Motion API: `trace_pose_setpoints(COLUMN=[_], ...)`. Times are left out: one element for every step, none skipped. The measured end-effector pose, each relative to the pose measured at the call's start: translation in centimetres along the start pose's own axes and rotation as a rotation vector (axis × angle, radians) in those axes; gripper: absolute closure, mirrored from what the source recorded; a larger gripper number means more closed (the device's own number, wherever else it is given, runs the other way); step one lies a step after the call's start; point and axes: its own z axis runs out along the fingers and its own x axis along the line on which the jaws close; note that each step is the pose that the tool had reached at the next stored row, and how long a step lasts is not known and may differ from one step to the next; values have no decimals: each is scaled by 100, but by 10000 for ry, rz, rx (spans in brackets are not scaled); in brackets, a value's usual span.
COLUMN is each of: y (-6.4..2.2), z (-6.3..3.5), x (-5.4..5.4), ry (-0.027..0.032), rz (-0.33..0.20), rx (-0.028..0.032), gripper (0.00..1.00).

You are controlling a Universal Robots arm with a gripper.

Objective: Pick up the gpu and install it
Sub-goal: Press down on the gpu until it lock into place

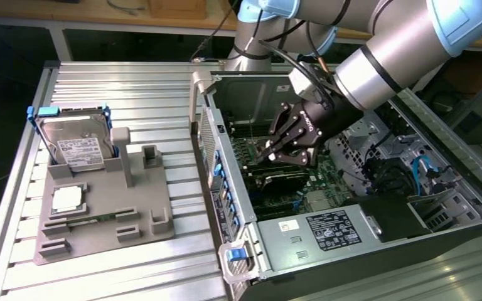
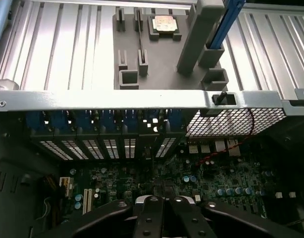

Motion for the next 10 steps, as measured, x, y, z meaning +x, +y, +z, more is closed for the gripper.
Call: trace_pose_setpoints(y=[0,0,1,2,3,2,2,3,5,6], z=[0,0,4,10,16,25,35,44,54,65], x=[0,0,1,2,4,5,6,8,9,10], ry=[-1,-3,-5,-6,-6,-6,-5,-6,-5,-5], rz=[17,30,37,41,45,47,49,52,54,57], rx=[-181,-330,-413,-456,-494,-525,-554,-576,-598,-621], gripper=[89,89,89,89,89,89,89,89,89,89])
